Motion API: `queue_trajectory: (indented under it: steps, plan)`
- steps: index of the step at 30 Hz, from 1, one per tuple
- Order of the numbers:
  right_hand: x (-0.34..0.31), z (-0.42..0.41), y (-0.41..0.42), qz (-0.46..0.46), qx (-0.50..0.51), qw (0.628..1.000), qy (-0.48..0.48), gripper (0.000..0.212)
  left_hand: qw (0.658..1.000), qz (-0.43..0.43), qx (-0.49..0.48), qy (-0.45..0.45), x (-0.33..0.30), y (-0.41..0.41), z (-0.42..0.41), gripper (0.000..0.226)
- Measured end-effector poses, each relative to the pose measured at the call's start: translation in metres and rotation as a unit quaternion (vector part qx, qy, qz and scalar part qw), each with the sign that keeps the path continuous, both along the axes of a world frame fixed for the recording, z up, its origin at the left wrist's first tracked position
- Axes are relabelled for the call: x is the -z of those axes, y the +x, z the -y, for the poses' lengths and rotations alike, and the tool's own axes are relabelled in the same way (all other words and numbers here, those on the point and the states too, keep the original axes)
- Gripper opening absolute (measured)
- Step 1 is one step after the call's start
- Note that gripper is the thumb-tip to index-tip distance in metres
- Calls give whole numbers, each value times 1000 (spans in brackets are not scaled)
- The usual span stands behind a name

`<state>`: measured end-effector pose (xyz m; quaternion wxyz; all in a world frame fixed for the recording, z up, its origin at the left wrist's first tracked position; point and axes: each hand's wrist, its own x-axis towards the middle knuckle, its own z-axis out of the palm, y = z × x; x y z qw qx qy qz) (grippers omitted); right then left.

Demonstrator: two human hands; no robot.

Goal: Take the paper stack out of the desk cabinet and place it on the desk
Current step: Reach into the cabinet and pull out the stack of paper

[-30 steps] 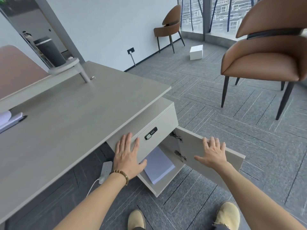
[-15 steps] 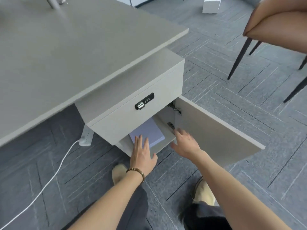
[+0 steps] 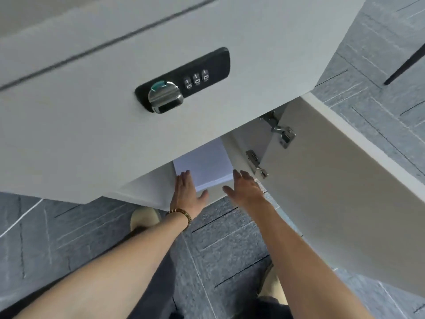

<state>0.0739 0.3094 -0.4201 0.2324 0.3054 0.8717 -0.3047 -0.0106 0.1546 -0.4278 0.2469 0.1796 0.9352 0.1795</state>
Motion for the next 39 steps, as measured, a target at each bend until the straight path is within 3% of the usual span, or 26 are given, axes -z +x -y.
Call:
queue_trajectory:
  steps: [11,16,27,39]
  plan:
    - [91,-15,-38,-38,19,999,0,74,995,12,-97,3,78,-32,-8,92]
    - [114,-16,-43,-39,31,999,6,78,989,22,-145,-18,103,-41,-16,107]
    - [128,-4,-41,-93,37,995,-19,92,978,32,-197,-66,118,-47,-27,116]
    - [120,3,11,-92,137,981,-102,102,980,27,-190,-48,122,15,-10,123]
